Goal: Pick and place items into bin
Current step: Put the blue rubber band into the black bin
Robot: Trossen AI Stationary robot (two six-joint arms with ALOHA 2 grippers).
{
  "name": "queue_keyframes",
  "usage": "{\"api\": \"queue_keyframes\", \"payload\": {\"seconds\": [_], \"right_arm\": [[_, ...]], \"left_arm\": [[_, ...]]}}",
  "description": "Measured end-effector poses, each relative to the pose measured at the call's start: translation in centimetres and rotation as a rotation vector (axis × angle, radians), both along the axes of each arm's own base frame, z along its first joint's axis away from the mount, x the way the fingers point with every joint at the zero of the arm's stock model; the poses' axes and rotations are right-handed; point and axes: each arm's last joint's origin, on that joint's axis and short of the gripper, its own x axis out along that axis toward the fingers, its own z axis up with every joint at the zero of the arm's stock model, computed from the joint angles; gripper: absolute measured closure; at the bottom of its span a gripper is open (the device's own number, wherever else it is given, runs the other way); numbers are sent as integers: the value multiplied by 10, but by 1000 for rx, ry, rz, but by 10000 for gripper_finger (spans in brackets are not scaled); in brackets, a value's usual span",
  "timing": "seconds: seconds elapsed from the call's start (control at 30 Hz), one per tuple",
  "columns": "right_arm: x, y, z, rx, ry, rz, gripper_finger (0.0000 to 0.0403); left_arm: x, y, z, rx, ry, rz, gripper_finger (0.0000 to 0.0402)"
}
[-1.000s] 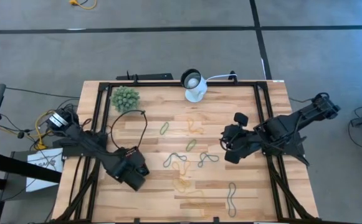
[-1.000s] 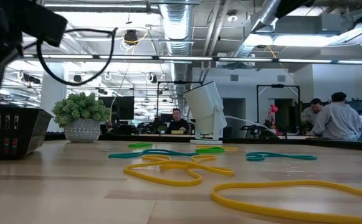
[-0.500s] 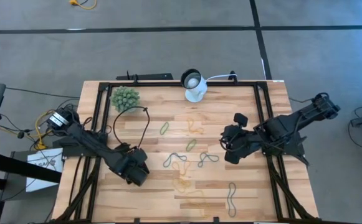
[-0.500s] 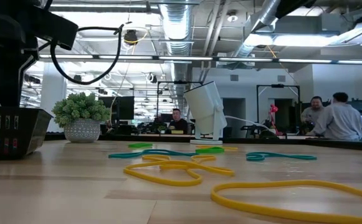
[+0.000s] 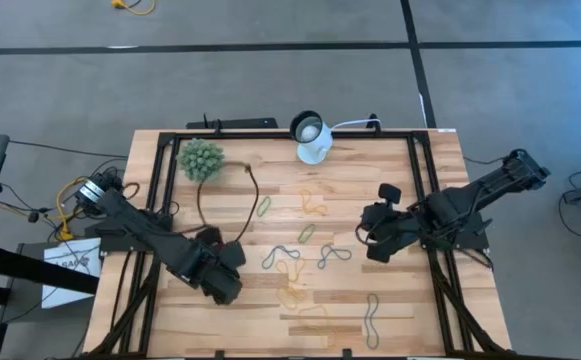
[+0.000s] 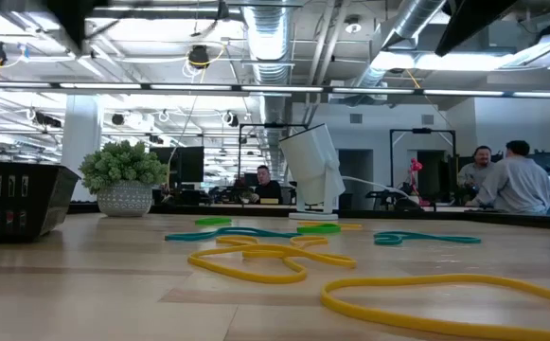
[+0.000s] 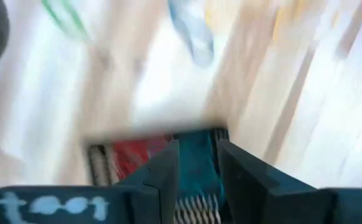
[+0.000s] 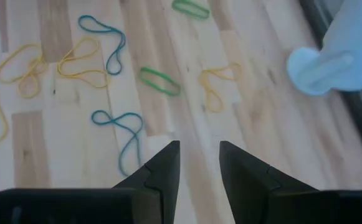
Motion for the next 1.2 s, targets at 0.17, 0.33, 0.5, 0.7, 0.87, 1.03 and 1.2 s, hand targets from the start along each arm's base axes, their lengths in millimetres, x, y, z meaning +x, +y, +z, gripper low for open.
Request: {"api": "queue_keyframes", "payload": {"seconds": [0.17,0.33,0.5,0.7,0.87,1.03,1.2], "right_arm": [[-31,-16,23,-39,-99,-15,296],[-73,-31,38,-22,-273,-42,296],[-88,-28,-5,126,-457,34,296],[-84,-12,-96,305,-633,59,296],[-80,-9,-142,402,-729,25,296],[-79,-9,-157,427,-743,-25,296],[-78,-9,-160,396,-738,-44,296]], "left_arm": [[8,9,61,192,-189,-92,308],[5,39,102,305,-184,-123,311],[16,70,102,322,-211,-95,311],[72,73,39,110,-367,-297,311],[97,79,-24,-13,-372,-389,311],[112,88,-68,-33,-308,-322,311],[125,90,-107,-62,-213,-311,311]]}}
